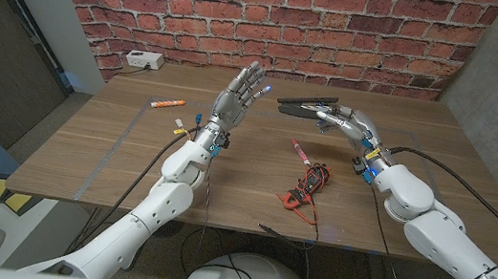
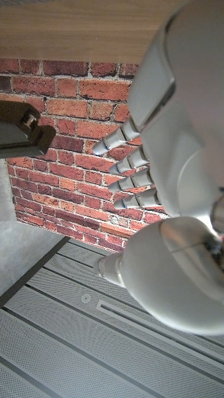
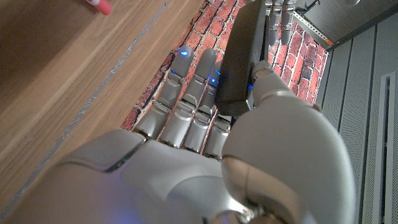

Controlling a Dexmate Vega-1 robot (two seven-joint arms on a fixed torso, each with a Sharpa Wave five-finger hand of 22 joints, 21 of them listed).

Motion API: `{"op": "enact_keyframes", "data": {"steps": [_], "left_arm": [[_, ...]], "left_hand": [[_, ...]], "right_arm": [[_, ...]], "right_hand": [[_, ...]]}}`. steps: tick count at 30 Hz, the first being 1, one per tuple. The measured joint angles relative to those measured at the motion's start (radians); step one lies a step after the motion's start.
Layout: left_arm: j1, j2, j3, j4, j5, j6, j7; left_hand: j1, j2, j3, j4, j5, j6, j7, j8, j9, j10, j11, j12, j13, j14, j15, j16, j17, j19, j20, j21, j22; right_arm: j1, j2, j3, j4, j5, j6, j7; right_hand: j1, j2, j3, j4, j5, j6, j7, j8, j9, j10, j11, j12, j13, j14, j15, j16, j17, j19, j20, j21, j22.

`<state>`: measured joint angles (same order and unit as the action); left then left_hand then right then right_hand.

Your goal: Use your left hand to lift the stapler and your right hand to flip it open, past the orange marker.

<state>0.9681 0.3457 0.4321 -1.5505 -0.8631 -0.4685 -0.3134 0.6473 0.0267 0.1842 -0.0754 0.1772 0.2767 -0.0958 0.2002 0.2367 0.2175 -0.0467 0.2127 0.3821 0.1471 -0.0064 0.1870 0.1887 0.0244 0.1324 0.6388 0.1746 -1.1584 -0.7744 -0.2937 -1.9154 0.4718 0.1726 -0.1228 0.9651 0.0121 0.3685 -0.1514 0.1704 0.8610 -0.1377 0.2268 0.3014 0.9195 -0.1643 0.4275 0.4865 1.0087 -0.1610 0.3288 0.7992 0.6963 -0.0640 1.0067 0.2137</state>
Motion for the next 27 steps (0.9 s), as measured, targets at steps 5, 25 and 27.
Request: {"op": "enact_keyframes", "data": {"steps": [5, 25, 27], "left_arm": [[0.003, 0.016, 0.004, -0.018, 0.025, 0.017, 0.038], [0.005, 0.070, 0.019, -0.082, 0.111, 0.051, 0.129], [0.007, 0.077, 0.021, -0.094, 0.133, 0.059, 0.152]], "left_hand": [[-0.007, 0.007, 0.003, 0.003, 0.000, 0.000, 0.000, 0.000, -0.004, -0.002, -0.002, 0.000, -0.002, -0.001, 0.001, 0.000, 0.000, 0.000, 0.000, 0.000, 0.000], [-0.011, 0.012, 0.015, -0.009, 0.000, -0.050, 0.020, -0.016, -0.009, -0.003, 0.007, 0.000, -0.011, 0.003, 0.005, 0.000, -0.003, 0.008, -0.008, -0.017, 0.000], [-0.005, 0.018, 0.017, -0.012, 0.000, -0.072, 0.018, -0.019, -0.011, -0.007, 0.011, 0.000, -0.011, 0.003, 0.005, 0.000, -0.003, 0.012, -0.011, -0.018, 0.000]], "right_arm": [[0.005, -0.008, -0.013, -0.014, -0.046, -0.001, -0.014], [0.019, -0.018, -0.040, -0.037, -0.232, 0.007, -0.058], [0.020, -0.018, -0.040, -0.037, -0.240, 0.009, -0.059]], "right_hand": [[0.000, 0.000, 0.000, 0.000, 0.000, 0.005, -0.005, 0.000, -0.001, 0.000, 0.000, -0.007, 0.000, 0.000, 0.000, 0.000, 0.000, -0.004, -0.004, 0.007, 0.000], [0.000, 0.000, 0.000, 0.000, 0.000, 0.005, -0.005, 0.000, -0.005, 0.000, 0.000, -0.019, 0.000, -0.004, 0.004, -0.008, 0.000, -0.012, -0.002, 0.022, -0.005], [0.000, 0.000, 0.000, 0.000, 0.000, 0.005, -0.005, 0.000, -0.005, 0.000, 0.000, -0.019, 0.000, -0.004, 0.004, -0.008, 0.000, -0.012, -0.002, 0.023, -0.005]]}}
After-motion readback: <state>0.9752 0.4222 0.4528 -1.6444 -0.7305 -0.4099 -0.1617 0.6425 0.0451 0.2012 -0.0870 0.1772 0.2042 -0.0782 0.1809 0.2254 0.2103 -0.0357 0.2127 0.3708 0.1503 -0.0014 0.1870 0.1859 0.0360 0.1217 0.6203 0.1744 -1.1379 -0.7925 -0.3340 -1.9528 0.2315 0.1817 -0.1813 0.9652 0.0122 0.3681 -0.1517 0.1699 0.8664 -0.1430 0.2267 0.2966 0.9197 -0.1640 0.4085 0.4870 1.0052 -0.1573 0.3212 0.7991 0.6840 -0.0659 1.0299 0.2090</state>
